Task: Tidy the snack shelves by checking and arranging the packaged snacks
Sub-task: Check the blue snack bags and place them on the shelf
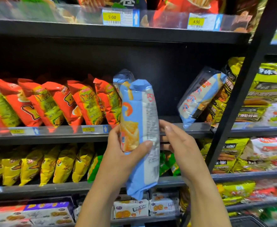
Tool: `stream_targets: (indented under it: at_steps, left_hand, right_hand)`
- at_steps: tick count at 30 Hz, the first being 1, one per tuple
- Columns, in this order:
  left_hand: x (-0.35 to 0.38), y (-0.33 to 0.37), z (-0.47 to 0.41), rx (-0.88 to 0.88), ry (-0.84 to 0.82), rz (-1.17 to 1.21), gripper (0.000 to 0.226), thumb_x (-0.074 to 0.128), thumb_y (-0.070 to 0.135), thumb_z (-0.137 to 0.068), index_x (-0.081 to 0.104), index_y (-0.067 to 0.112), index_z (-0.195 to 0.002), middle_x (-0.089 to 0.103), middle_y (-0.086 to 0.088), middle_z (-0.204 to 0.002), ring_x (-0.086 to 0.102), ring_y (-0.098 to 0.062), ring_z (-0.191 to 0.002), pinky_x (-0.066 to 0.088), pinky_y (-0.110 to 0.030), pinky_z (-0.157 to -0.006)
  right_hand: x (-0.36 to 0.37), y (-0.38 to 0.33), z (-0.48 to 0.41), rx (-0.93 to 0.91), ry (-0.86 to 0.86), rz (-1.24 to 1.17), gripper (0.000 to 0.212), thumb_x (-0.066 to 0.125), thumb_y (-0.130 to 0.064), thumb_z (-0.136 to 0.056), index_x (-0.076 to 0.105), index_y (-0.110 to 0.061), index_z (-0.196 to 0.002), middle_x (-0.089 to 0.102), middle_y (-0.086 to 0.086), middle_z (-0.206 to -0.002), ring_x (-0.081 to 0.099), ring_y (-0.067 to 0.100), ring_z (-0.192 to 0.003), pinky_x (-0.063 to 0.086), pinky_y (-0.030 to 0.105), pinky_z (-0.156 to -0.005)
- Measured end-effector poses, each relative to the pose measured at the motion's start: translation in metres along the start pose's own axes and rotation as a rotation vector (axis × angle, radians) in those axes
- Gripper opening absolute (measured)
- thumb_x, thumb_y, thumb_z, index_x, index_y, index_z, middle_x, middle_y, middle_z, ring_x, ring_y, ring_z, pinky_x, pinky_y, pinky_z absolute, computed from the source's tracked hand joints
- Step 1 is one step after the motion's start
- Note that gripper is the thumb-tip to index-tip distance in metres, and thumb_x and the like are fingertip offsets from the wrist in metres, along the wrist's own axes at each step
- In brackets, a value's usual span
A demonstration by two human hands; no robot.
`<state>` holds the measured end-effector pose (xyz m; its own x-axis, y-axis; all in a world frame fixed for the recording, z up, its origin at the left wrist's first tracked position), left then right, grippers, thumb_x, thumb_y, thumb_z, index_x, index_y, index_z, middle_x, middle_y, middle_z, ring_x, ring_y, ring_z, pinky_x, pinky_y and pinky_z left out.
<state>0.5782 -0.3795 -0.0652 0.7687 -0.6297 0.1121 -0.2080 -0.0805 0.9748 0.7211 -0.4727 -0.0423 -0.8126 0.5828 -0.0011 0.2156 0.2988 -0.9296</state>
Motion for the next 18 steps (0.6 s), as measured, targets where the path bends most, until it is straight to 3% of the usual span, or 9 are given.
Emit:
stream_targets:
  at_steps: [2, 4, 7, 9, 12, 13, 15, 16, 18]
  left_hand:
    - [-0.002, -0.006, 0.001, -0.067, -0.050, 0.165, 0.087, 0.089, 0.044, -0.059, 0.055, 0.032, -0.138, 0.077, 0.002, -0.125, 0.075, -0.026, -0.114, 0.056, -0.057, -0.101]
    - [-0.002, -0.011, 0.005, -0.101, -0.103, 0.309, 0.087, 0.097, 0.040, -0.051, 0.066, 0.030, -0.132, 0.077, -0.006, -0.124, 0.076, -0.031, -0.110, 0.063, -0.051, -0.089]
    - [0.000, -0.018, 0.013, -0.161, -0.115, 0.464, 0.113, 0.106, 0.051, -0.027, 0.071, 0.019, -0.131, 0.078, -0.014, -0.120, 0.079, -0.032, -0.100, 0.065, -0.039, -0.068]
    - [0.004, -0.022, 0.008, -0.210, -0.123, 0.426, 0.132, 0.106, 0.047, -0.021, 0.064, 0.007, -0.140, 0.078, -0.021, -0.112, 0.080, -0.032, -0.093, 0.064, -0.037, -0.064]
    - [0.002, -0.021, 0.000, -0.232, -0.134, 0.230, 0.157, 0.100, 0.047, -0.009, 0.052, -0.004, -0.149, 0.079, -0.019, -0.077, 0.079, -0.010, -0.071, 0.060, -0.021, -0.059]
    - [0.004, -0.021, -0.004, -0.204, -0.156, 0.221, 0.144, 0.100, 0.050, -0.023, 0.053, 0.001, -0.150, 0.081, -0.018, -0.089, 0.080, -0.013, -0.082, 0.063, -0.026, -0.069]
    - [0.002, -0.016, -0.006, -0.093, -0.181, 0.193, 0.090, 0.090, 0.050, -0.062, 0.063, 0.022, -0.143, 0.077, -0.008, -0.125, 0.074, -0.025, -0.115, 0.059, -0.047, -0.097]
    - [-0.004, -0.016, -0.007, -0.062, -0.152, 0.166, 0.071, 0.085, 0.045, -0.071, 0.066, 0.029, -0.138, 0.074, -0.003, -0.132, 0.071, -0.026, -0.122, 0.055, -0.049, -0.102]
    - [-0.015, -0.015, -0.010, -0.025, -0.075, 0.156, 0.061, 0.080, 0.038, -0.078, 0.063, 0.034, -0.137, 0.073, 0.004, -0.134, 0.068, -0.020, -0.127, 0.051, -0.044, -0.106]
  right_hand:
    - [-0.010, 0.006, -0.001, -0.007, 0.061, -0.020, 0.032, 0.062, -0.034, -0.096, 0.071, -0.031, -0.126, 0.078, -0.006, -0.113, 0.072, 0.013, -0.101, 0.059, 0.033, -0.083]
    - [-0.015, 0.012, -0.001, 0.021, 0.085, -0.048, 0.036, 0.076, -0.036, -0.088, 0.071, -0.031, -0.123, 0.075, -0.004, -0.103, 0.070, 0.014, -0.096, 0.057, 0.025, -0.078]
    - [-0.003, 0.026, 0.003, 0.192, -0.045, -0.249, 0.069, 0.091, -0.053, -0.072, 0.068, -0.022, -0.129, 0.076, 0.005, -0.121, 0.074, 0.021, -0.110, 0.060, 0.027, -0.084]
    - [0.009, 0.030, 0.011, 0.305, -0.148, -0.402, 0.091, 0.096, -0.058, -0.060, 0.066, -0.016, -0.135, 0.074, 0.012, -0.129, 0.073, 0.027, -0.116, 0.062, 0.034, -0.088]
    - [0.015, 0.033, 0.019, 0.398, -0.177, -0.562, 0.090, 0.102, -0.052, -0.051, 0.074, -0.010, -0.126, 0.075, 0.020, -0.124, 0.076, 0.032, -0.108, 0.064, 0.039, -0.081]
    - [0.014, 0.034, 0.019, 0.404, -0.168, -0.573, 0.085, 0.102, -0.051, -0.052, 0.077, -0.010, -0.123, 0.075, 0.021, -0.123, 0.076, 0.033, -0.107, 0.065, 0.040, -0.081]
    - [0.007, 0.035, 0.017, 0.381, -0.128, -0.521, 0.073, 0.098, -0.051, -0.060, 0.078, -0.015, -0.120, 0.075, 0.020, -0.122, 0.076, 0.033, -0.109, 0.064, 0.042, -0.086]
    - [0.003, 0.034, 0.016, 0.365, -0.091, -0.470, 0.065, 0.094, -0.050, -0.068, 0.077, -0.016, -0.121, 0.076, 0.018, -0.122, 0.075, 0.033, -0.110, 0.063, 0.043, -0.089]
    - [-0.003, 0.034, 0.014, 0.348, -0.031, -0.365, 0.057, 0.084, -0.045, -0.082, 0.071, -0.015, -0.129, 0.077, 0.014, -0.120, 0.076, 0.031, -0.110, 0.060, 0.046, -0.096]
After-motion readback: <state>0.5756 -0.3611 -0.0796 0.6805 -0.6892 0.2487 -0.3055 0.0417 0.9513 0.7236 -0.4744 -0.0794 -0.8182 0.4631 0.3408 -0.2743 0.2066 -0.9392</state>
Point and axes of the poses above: each hand's wrist, its own z-axis away from the middle knuckle, its own x-axis out of the palm, y = z × x, the point moved 8 cm from there along -z, towards the middle knuckle
